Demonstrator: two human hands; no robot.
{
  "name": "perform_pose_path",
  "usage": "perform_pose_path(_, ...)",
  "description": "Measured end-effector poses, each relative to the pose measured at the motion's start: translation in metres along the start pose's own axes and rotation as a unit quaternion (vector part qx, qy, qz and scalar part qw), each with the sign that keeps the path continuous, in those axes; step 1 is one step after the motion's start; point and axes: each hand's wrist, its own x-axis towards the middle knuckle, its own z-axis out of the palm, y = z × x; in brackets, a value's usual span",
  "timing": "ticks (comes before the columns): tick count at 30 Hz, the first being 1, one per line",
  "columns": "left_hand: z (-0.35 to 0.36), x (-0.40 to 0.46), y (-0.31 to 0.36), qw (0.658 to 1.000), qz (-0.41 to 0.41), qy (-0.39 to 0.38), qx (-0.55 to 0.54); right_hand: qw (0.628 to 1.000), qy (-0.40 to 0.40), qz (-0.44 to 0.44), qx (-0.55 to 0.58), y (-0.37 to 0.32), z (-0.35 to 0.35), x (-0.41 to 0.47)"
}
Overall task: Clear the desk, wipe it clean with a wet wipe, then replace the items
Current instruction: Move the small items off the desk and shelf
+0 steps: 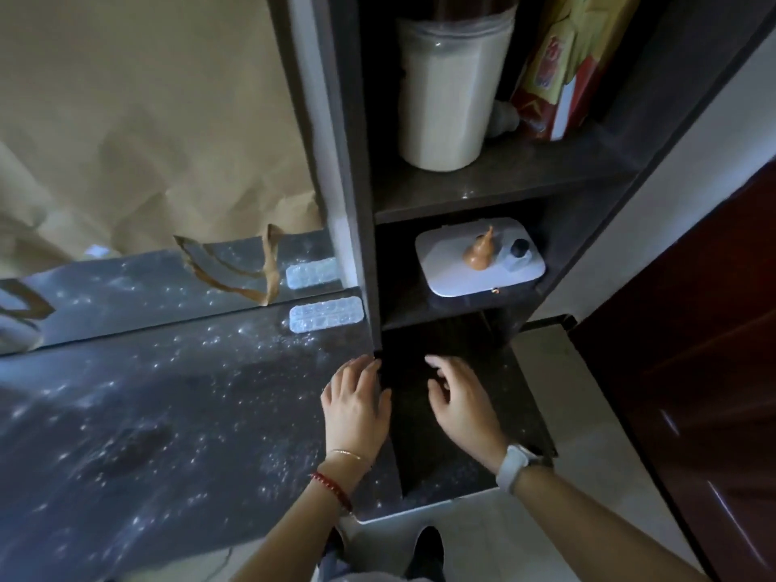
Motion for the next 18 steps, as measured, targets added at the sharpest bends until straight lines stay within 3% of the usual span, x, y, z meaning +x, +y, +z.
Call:
perform_pose_path(3, -0.023, -0.006, -0.054, 0.987, -0.135, -0.078, 0.048, 0.990, -0.136, -0.026, -0.027, -0.029, 0.039, 0.001)
perform_pose_path(6, -0.043, 0.004, -0.103, 0.965, -0.176, -0.148, 0.128, 0.974, -0.208, -0.062, -0.057, -0.057, 0.076, 0.027)
perform_pose_path(11, -0.054, 0.015, -0.150, 0.944, -0.162, -0.228, 0.176, 0.957, -0.211, -0.060, -0.191, -0.082, 0.130, 0.095)
perform_pose_path(15, -0.052, 0.009, -0.163, 0.947, -0.150, -0.222, 0.175, 0.917, -0.229, 0.012, -0.327, -0.081, 0.151, 0.133)
perform_pose_path(18, -0.051, 0.007, -0.167, 0.947, -0.150, -0.225, 0.172, 0.901, -0.213, 0.007, -0.377, -0.076, 0.152, 0.138)
